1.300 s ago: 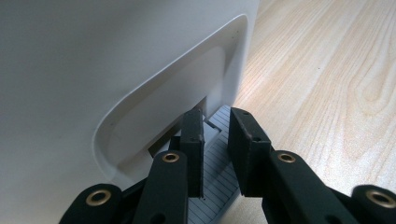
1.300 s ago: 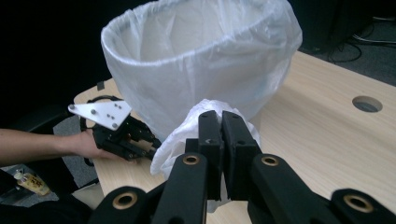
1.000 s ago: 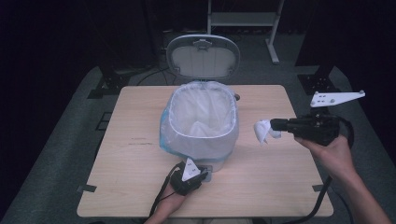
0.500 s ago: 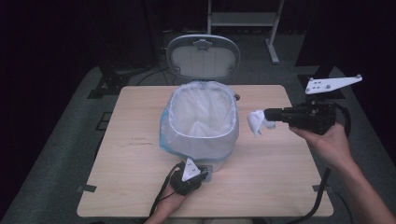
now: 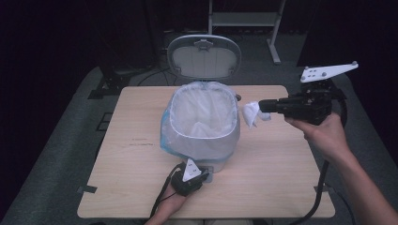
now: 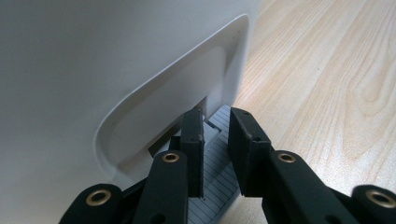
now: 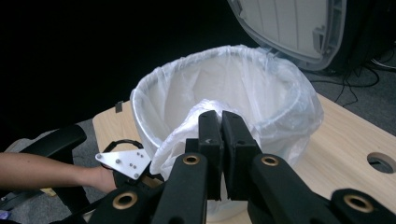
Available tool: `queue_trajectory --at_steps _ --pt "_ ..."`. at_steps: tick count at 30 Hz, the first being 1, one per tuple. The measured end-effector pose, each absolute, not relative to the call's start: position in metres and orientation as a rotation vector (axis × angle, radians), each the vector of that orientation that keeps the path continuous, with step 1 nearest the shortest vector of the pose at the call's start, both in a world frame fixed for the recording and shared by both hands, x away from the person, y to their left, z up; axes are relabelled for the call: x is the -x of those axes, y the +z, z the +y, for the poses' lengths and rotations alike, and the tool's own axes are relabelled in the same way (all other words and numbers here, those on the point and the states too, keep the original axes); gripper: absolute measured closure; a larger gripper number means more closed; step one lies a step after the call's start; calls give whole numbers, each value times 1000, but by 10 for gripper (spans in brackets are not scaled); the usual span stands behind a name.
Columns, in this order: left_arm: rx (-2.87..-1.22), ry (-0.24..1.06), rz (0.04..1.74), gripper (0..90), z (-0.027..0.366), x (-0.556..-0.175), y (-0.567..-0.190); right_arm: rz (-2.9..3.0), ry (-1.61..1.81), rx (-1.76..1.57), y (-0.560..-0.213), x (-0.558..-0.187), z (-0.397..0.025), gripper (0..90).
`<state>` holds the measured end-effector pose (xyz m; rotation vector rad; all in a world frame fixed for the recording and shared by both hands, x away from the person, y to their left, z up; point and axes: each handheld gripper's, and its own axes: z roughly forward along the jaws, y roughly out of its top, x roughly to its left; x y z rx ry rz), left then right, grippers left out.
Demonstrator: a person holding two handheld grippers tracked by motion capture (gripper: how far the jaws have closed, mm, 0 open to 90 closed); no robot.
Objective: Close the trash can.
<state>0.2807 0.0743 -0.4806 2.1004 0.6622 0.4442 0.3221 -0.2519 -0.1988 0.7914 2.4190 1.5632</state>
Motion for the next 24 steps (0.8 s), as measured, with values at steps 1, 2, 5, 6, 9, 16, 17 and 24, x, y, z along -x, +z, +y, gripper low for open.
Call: queue_trajectory --at_steps 1,2,5,6,9,16,17,24 --pt "-2099 444 662 759 74 -281 -481 2421 1563 -786 -197 -323 -251 866" --pt "-2099 444 662 759 74 -281 -481 2421 1563 -782 -195 -323 -249 866" --pt "-2103 443 661 759 75 -281 -480 2423 1563 -771 -190 -325 -246 867" --pt "-2104 441 662 759 75 -281 -480 2424 1560 -766 -189 -325 -244 866" --pt "-2099 444 662 760 74 -281 -481 2425 1565 -759 -185 -327 -241 866" --pt "-2102 444 662 760 75 -281 -480 2441 1555 -729 -178 -331 -229 867" --pt "-2107 442 659 760 75 -281 -480 2443 1553 -724 -178 -331 -228 866" --pt "-2103 436 663 760 75 -281 -480 2445 1552 -708 -171 -336 -218 866"
